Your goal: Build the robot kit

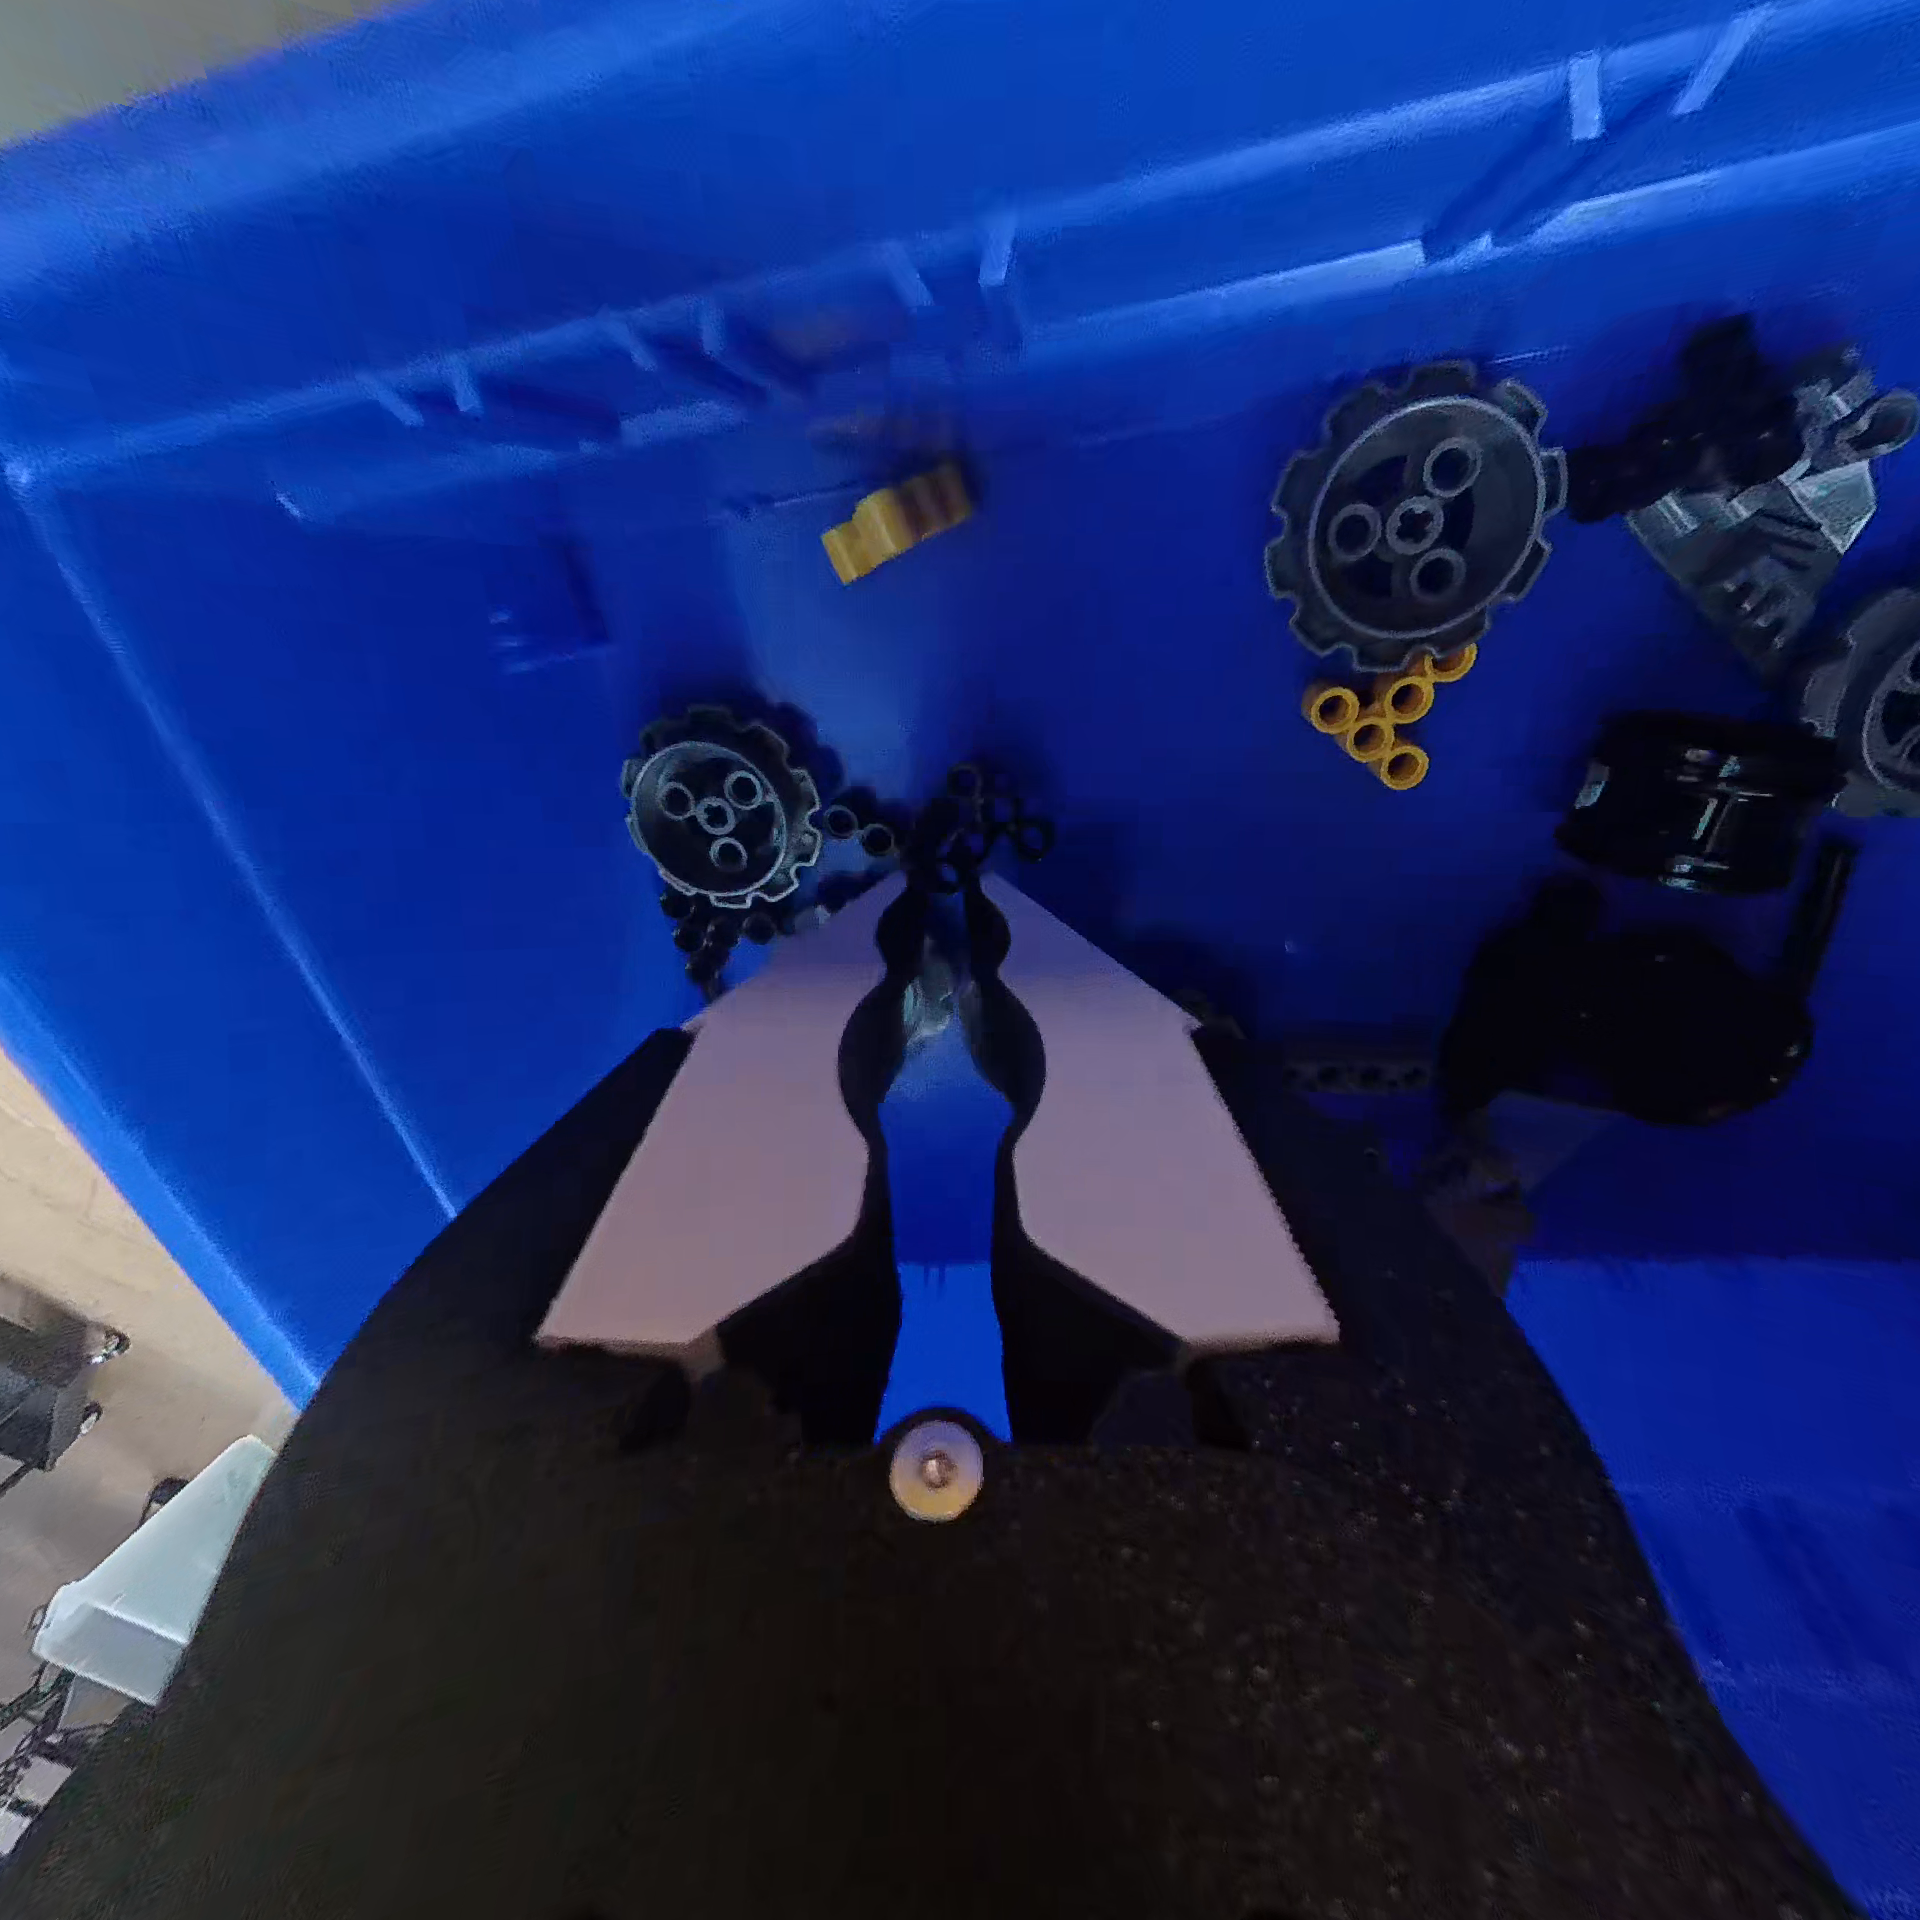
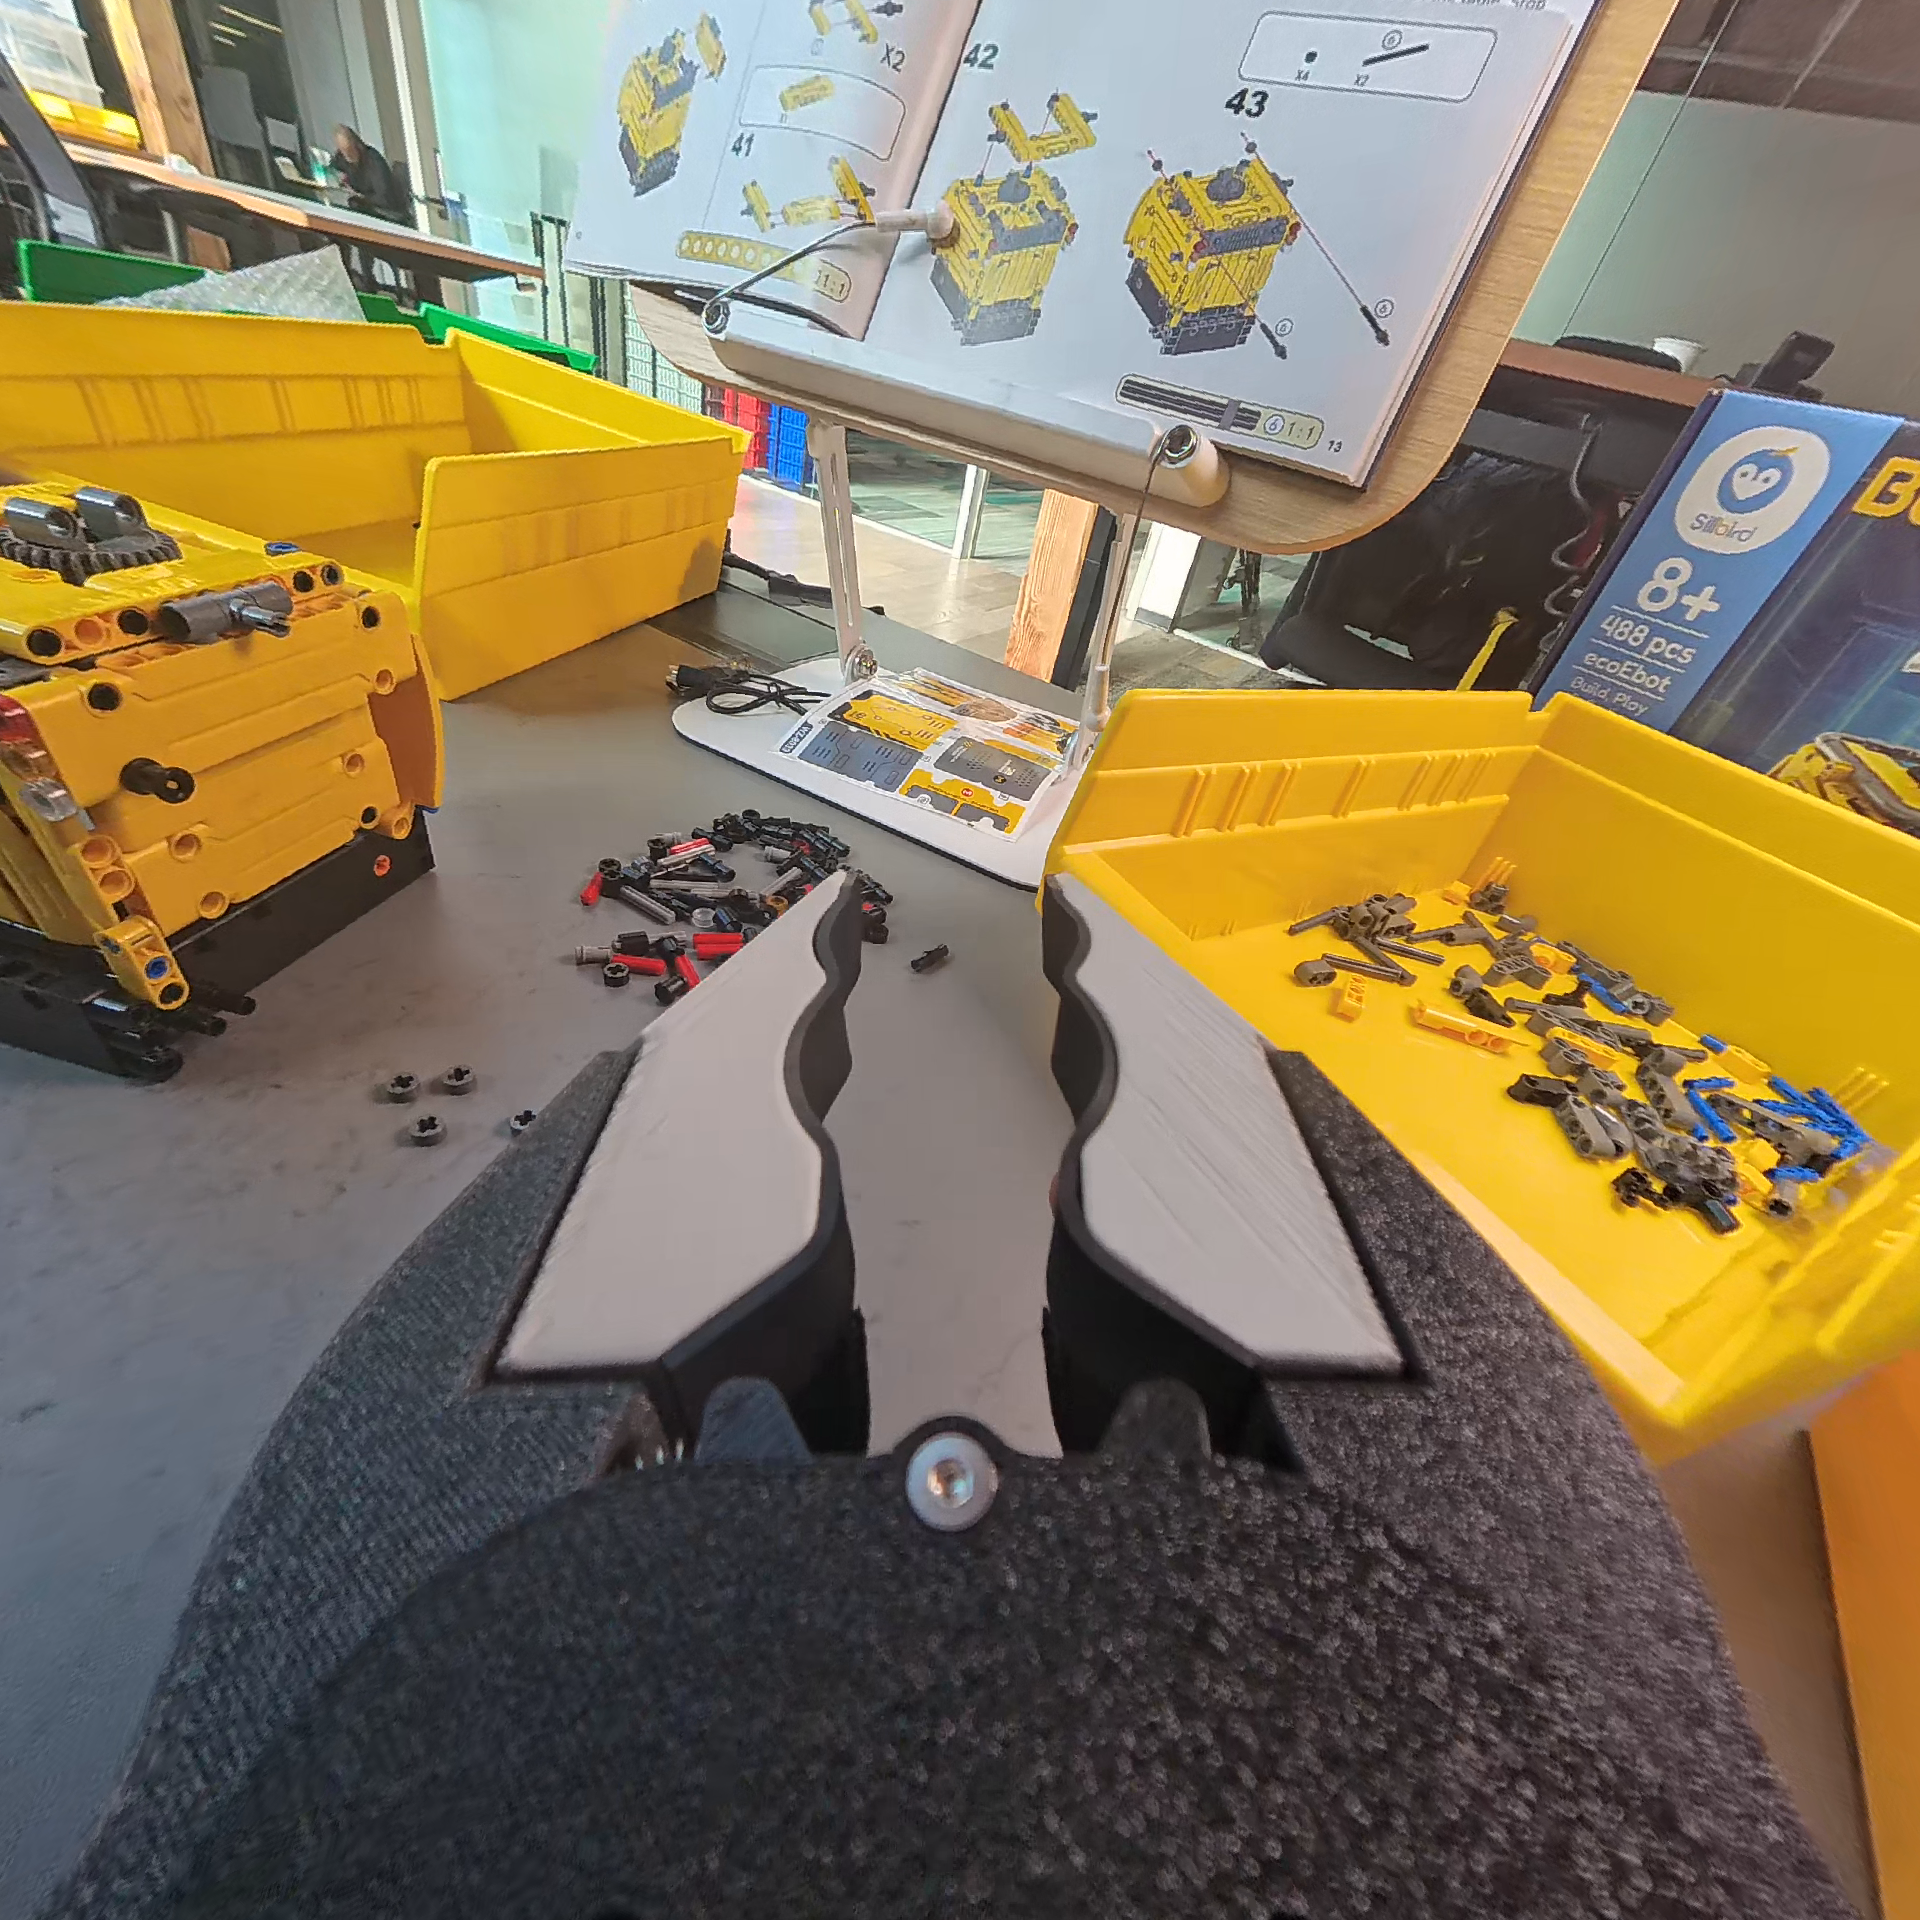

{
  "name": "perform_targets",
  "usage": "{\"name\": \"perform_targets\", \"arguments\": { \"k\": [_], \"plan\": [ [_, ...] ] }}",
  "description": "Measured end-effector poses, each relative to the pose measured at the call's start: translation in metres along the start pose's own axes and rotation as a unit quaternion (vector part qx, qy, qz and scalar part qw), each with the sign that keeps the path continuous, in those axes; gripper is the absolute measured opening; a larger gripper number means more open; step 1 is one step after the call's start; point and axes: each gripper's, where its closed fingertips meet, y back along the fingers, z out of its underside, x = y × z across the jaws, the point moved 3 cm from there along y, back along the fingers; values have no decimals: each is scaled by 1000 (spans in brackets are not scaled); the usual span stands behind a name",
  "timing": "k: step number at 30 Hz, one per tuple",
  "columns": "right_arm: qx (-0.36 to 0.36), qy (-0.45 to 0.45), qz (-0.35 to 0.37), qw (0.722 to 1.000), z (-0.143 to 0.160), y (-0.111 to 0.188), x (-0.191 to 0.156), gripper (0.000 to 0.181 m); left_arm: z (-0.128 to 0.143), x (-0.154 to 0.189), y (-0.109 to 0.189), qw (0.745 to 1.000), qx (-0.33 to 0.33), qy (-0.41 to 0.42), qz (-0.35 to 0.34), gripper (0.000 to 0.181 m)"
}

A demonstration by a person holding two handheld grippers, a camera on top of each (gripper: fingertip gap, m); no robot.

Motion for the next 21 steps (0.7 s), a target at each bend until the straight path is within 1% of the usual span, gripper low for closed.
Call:
{"name": "perform_targets", "arguments": {
  "k": [5,8,10,14,18,21],
  "plan": [
    [-6,13,-2,1000,1,-1,-3,34,0,-9,16,997,41,25,-61,7],
    [-3,26,-3,1000,0,0,-6,34,-4,-17,26,992,65,36,-104,20],
    [-3,29,-5,1000,0,0,-8,34,-9,-21,33,987,82,45,-128,26],
    [1,25,-6,1000,0,2,-8,34,-20,-20,52,978,125,59,-159,32],
    [3,26,-9,1000,-1,4,-9,35,-35,-2,73,969,171,62,-165,37],
    [2,30,-10,999,-1,5,-10,35,-51,32,90,965,214,53,-140,39]
  ]
}}
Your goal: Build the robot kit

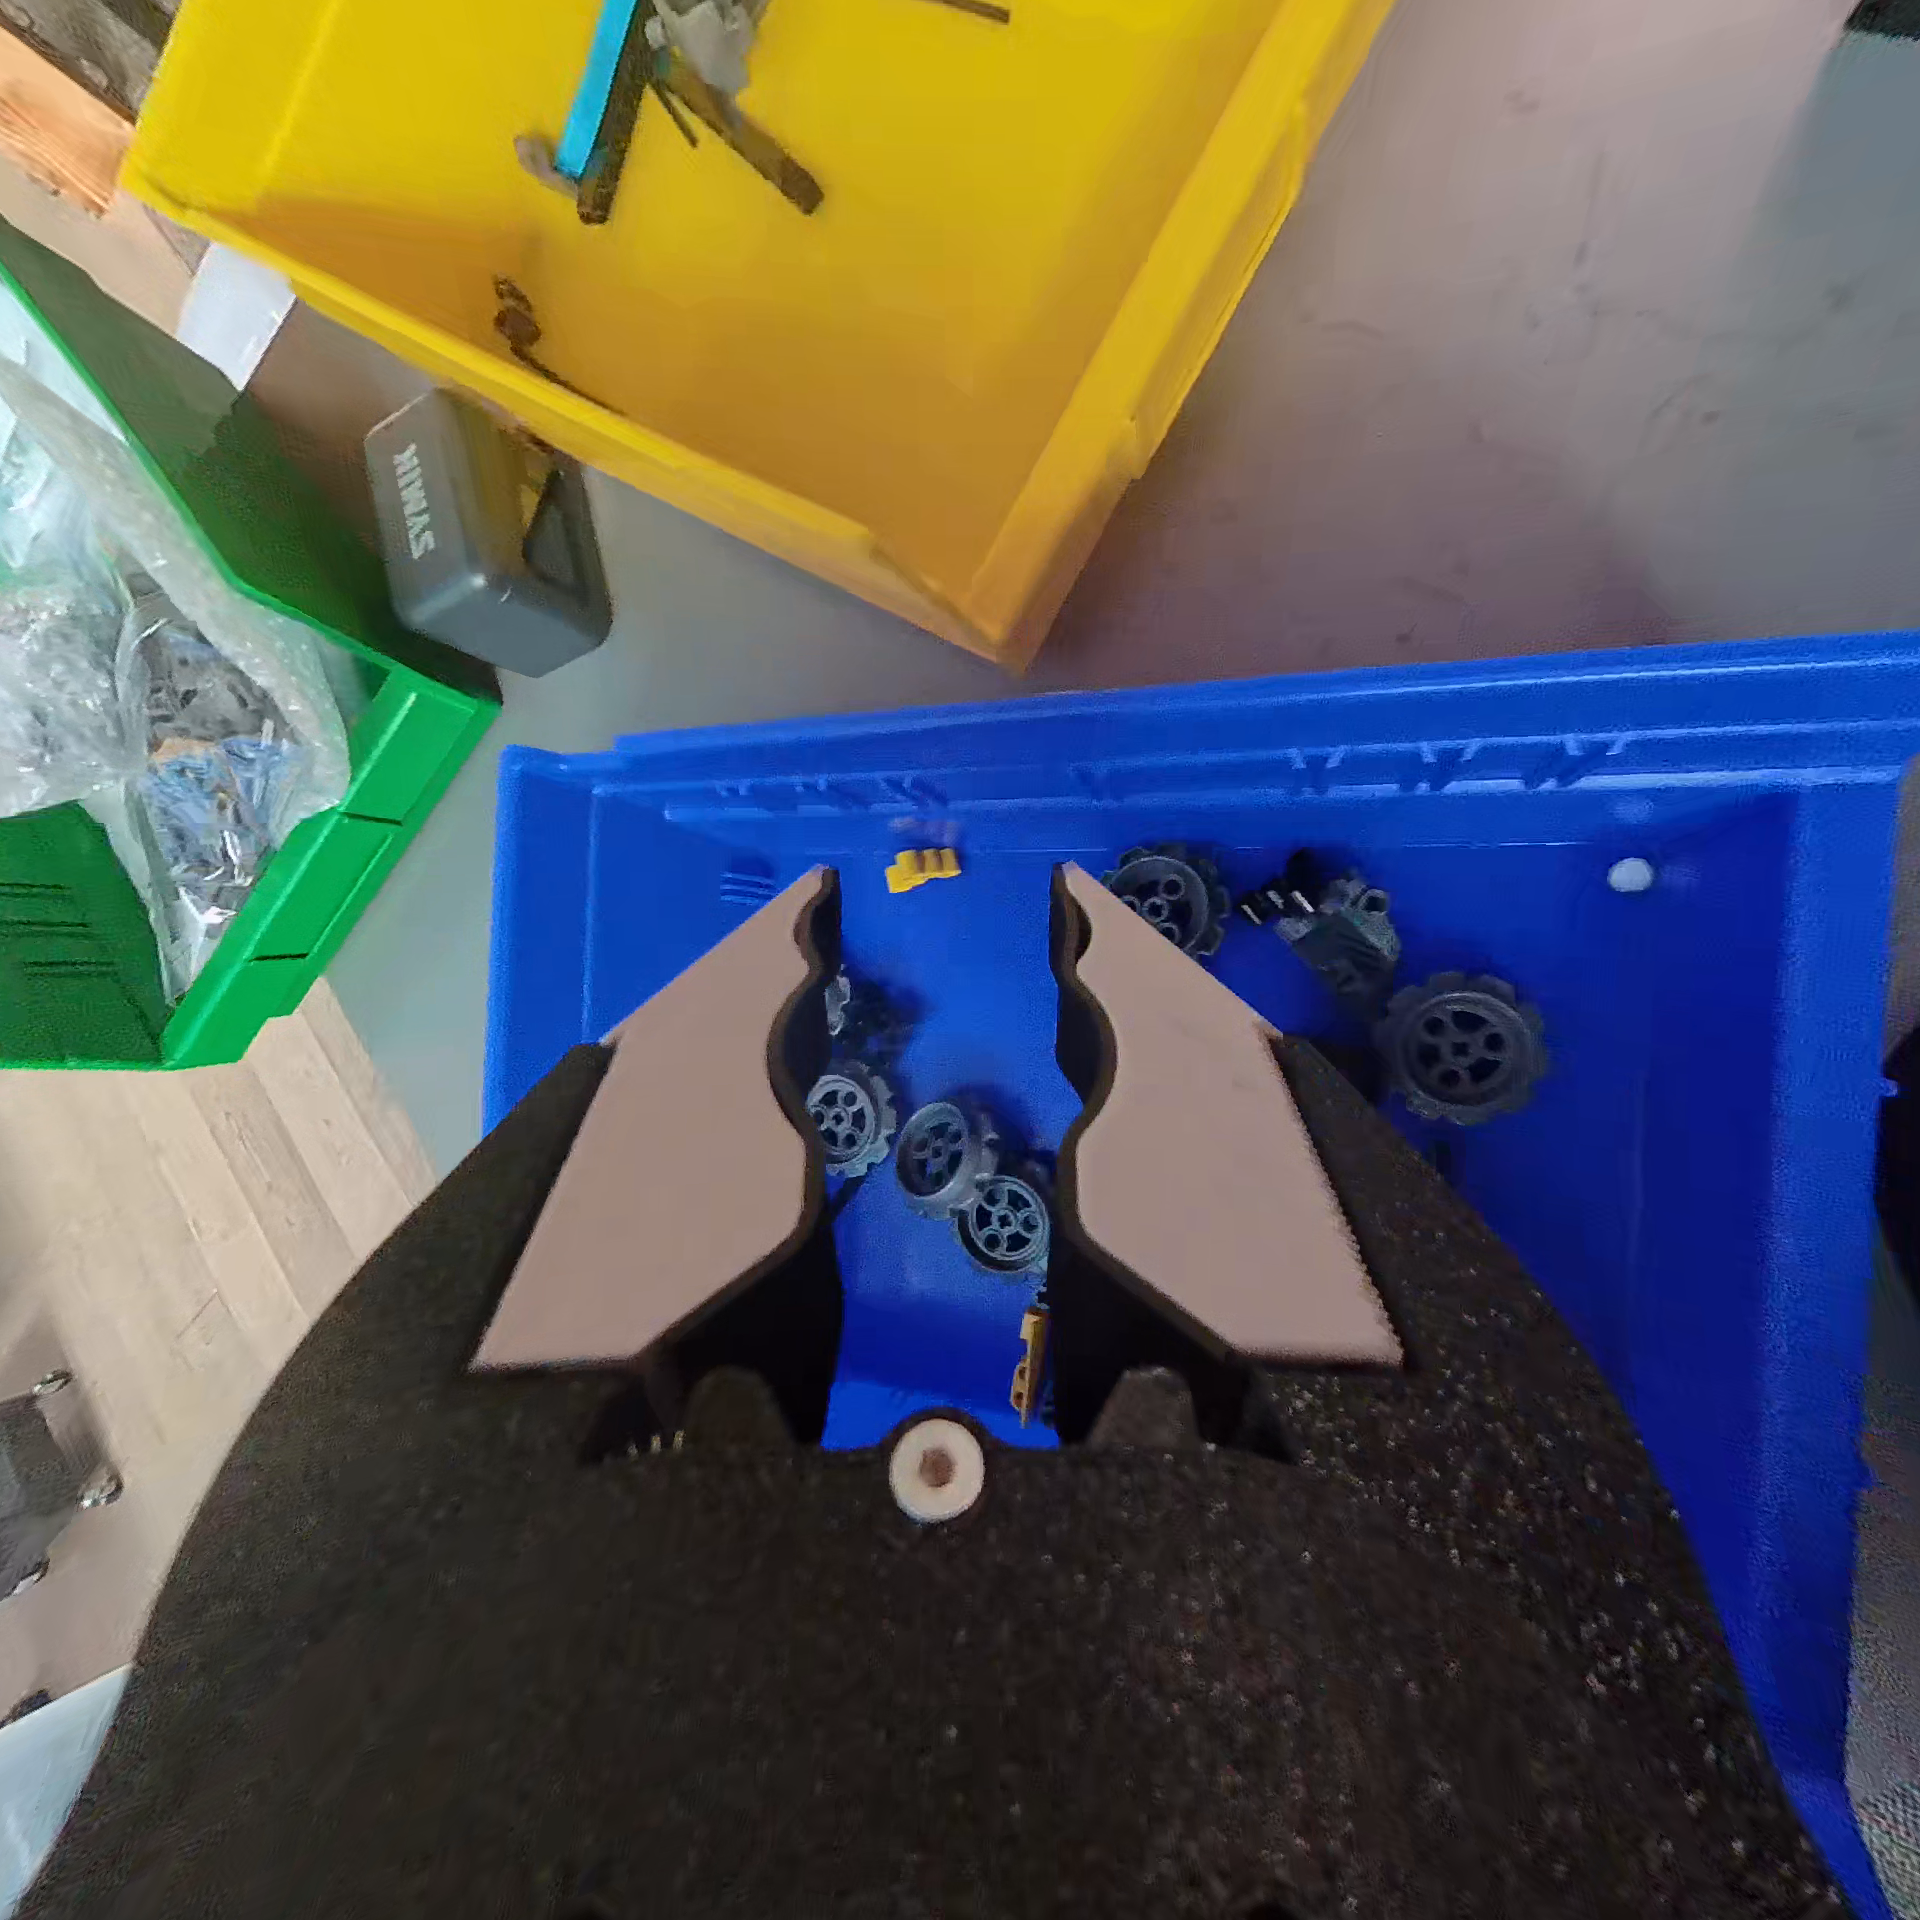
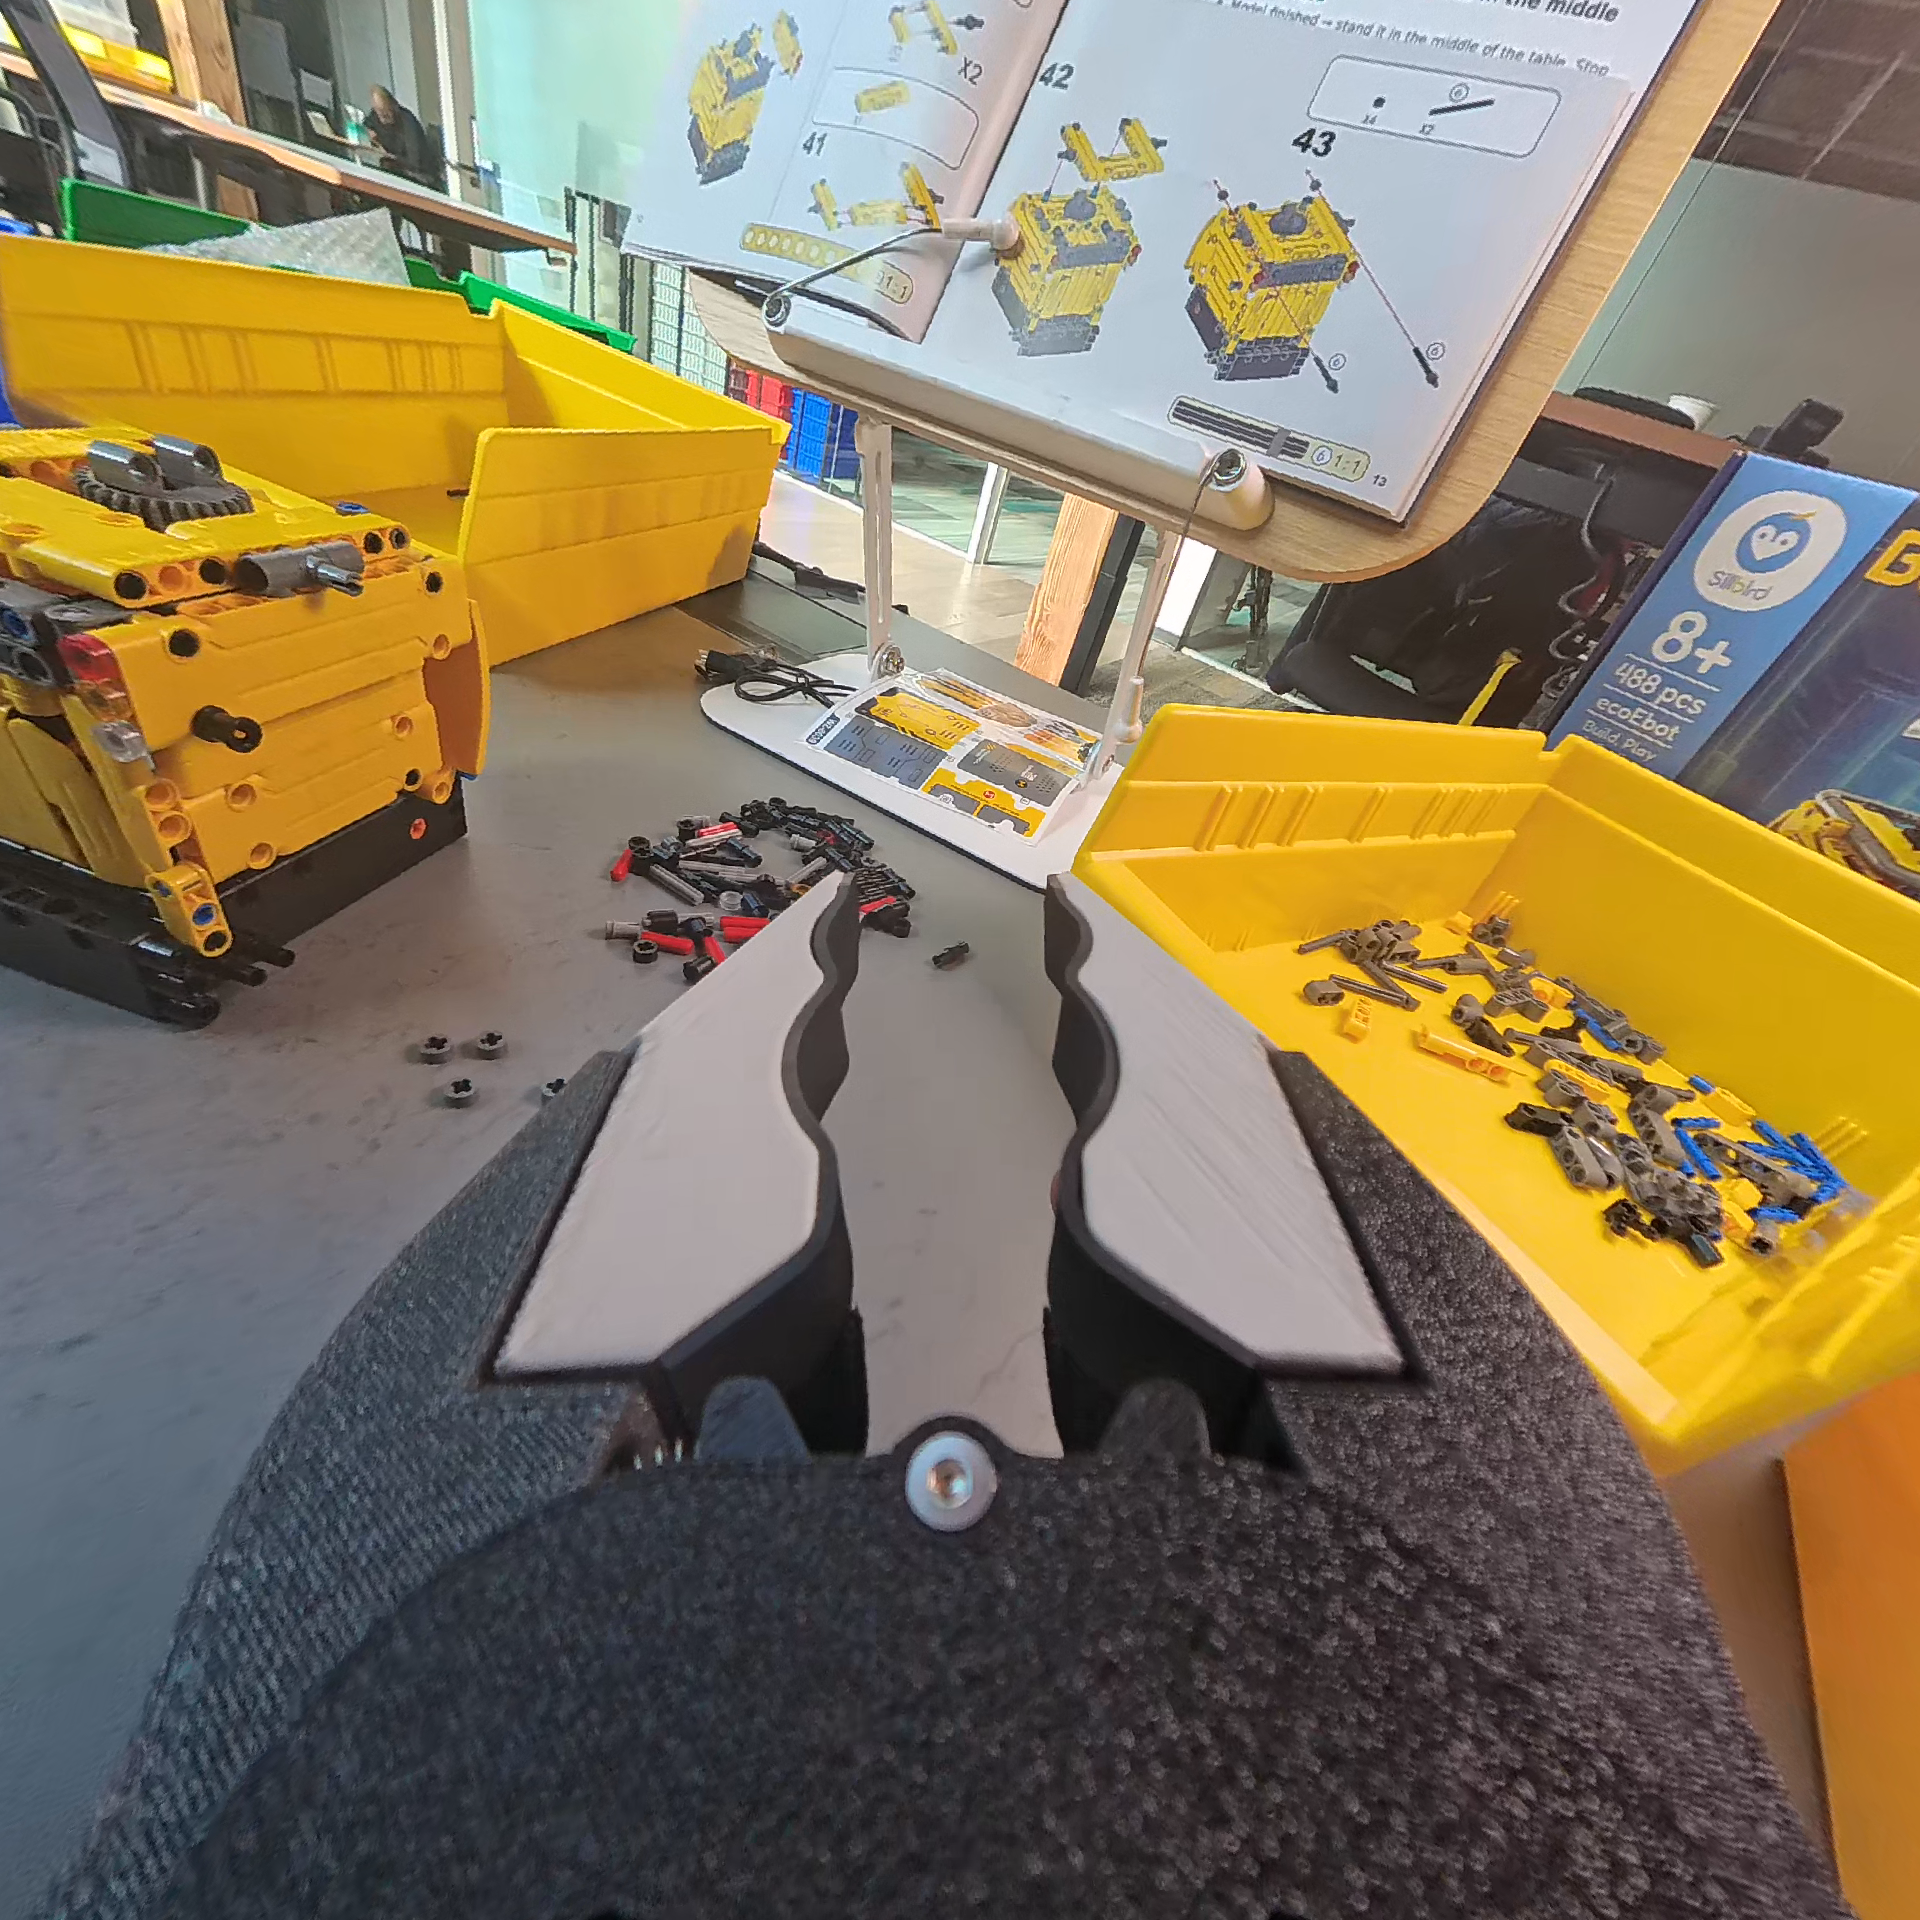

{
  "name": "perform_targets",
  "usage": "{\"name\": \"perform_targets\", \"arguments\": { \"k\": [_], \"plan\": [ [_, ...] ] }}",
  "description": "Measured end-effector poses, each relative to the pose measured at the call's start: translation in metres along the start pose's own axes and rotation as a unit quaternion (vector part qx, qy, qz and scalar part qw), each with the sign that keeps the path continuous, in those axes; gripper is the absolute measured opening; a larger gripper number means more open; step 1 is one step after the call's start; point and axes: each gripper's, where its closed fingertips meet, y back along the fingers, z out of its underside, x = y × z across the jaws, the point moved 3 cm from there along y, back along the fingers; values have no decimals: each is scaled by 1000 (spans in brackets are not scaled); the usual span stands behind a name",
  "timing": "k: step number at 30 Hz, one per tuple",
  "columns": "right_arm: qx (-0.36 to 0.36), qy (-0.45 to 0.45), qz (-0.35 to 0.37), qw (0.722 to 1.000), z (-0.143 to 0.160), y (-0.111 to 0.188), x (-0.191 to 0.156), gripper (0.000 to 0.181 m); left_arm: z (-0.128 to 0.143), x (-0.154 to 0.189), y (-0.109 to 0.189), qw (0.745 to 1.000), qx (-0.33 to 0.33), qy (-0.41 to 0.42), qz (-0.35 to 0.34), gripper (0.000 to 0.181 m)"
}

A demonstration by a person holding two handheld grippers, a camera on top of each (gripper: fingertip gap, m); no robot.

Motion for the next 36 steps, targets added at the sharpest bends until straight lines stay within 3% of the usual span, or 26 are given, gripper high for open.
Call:
{"name": "perform_targets", "arguments": {
  "k": [4,9,12,17,30,33,36],
  "plan": [
    [-1,4,0,1000,0,0,-1,35,-15,62,24,996,33,-14,79,40],
    [-6,16,-4,1000,1,0,-5,35,-2,143,36,982,4,-40,185,45],
    [-7,30,-13,999,1,-1,-10,35,20,166,22,982,-52,-71,165,44],
    [-3,33,-23,999,0,0,-13,35,45,174,0,977,-116,-134,118,29],
    [-2,34,-35,999,0,1,-16,35,42,143,-13,972,-87,-182,118,29],
    [3,41,-34,999,-1,2,-17,35,28,139,-4,981,-38,-161,106,26],
    [6,41,-34,999,-1,3,-17,35,-4,139,25,988,90,-84,95,33]
  ]
}}
